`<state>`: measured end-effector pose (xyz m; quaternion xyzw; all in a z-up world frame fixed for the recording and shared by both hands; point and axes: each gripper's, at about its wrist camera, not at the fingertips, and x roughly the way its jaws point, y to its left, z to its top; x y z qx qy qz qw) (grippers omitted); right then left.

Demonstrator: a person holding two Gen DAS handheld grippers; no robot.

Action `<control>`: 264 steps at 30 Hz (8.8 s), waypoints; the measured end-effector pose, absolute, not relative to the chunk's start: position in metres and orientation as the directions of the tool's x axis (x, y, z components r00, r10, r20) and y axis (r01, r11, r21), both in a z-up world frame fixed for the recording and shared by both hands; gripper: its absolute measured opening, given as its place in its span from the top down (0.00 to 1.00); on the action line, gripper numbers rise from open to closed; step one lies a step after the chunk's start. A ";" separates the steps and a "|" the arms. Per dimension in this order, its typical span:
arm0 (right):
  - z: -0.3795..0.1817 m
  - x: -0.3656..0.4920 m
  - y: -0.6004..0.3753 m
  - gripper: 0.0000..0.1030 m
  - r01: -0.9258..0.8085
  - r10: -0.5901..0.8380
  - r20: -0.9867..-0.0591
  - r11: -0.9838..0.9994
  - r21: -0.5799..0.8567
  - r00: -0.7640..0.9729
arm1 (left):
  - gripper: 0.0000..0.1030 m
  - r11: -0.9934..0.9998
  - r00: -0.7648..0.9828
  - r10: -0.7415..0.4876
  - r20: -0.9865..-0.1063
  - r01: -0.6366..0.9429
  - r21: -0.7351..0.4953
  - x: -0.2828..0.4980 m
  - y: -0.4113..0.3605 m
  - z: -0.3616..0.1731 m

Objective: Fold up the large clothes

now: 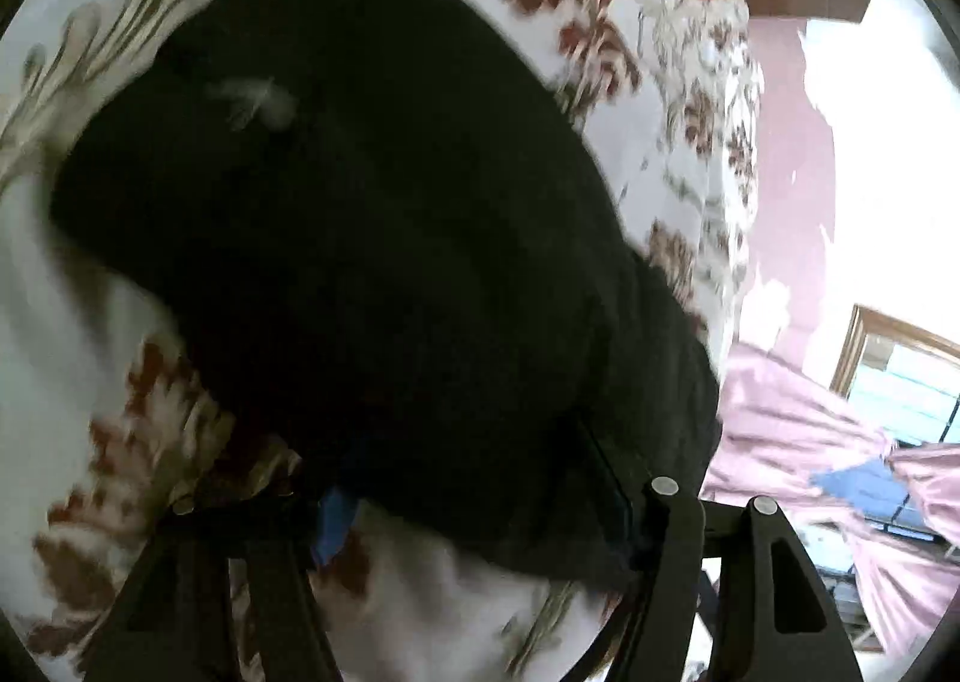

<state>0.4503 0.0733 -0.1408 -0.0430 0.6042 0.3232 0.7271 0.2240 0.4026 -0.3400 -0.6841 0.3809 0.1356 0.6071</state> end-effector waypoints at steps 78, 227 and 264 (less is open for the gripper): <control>-0.137 0.516 -0.284 0.50 0.035 0.585 -0.810 0.809 0.587 0.049 | 0.91 0.213 0.741 0.042 -0.670 0.649 0.730 0.363 -0.234 -0.243; -0.130 0.739 -0.252 0.41 -0.029 0.296 -0.935 0.955 0.297 0.197 | 0.64 0.979 0.261 -0.202 -0.944 0.064 -0.192 0.749 -0.024 -0.174; -0.136 0.493 -0.294 0.94 -0.318 0.375 -0.869 0.908 0.274 0.322 | 0.95 0.941 0.532 -0.304 -0.790 0.296 -0.163 0.479 -0.014 -0.153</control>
